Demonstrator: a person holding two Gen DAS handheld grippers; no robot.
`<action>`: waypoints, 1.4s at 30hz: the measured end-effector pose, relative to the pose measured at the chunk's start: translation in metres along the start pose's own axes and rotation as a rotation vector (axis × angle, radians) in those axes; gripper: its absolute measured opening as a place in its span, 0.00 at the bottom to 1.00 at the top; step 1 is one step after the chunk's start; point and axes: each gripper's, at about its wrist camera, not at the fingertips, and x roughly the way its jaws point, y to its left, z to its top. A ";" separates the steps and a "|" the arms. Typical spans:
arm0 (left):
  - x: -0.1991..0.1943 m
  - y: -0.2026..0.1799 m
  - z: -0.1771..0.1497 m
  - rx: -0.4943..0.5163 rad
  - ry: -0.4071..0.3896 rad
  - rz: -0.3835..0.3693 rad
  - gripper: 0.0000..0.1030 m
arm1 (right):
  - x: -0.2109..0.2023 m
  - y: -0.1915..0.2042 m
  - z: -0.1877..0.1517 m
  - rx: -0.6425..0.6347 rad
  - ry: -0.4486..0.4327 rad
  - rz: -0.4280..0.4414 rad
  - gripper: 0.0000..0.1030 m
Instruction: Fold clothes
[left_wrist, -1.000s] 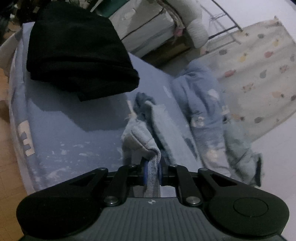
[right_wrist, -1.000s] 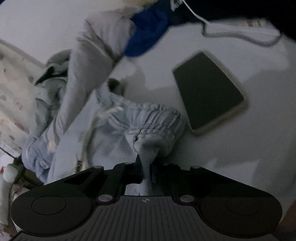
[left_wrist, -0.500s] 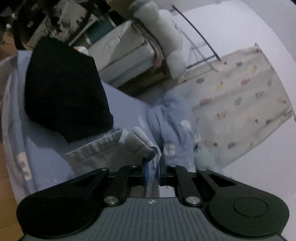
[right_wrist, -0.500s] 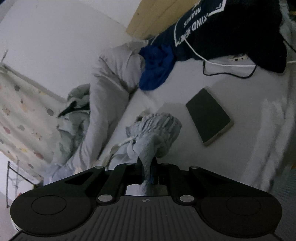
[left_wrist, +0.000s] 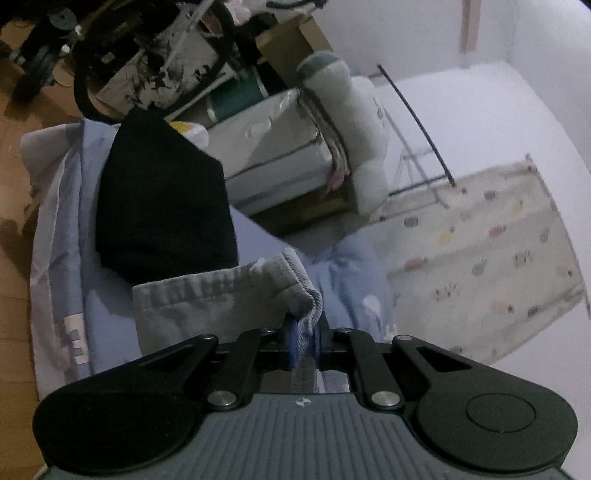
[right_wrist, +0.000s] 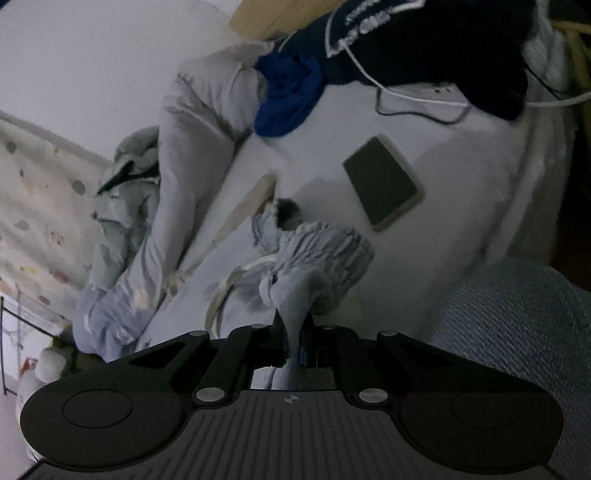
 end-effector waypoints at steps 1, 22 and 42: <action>0.005 -0.006 0.002 -0.010 -0.011 0.002 0.11 | 0.002 0.007 0.005 0.001 0.002 0.000 0.07; 0.286 -0.163 -0.025 0.086 -0.066 0.219 0.11 | 0.264 0.151 0.146 -0.111 0.084 -0.084 0.08; 0.559 -0.080 -0.113 0.164 0.163 0.511 0.26 | 0.400 0.142 0.173 -0.231 0.289 -0.108 0.33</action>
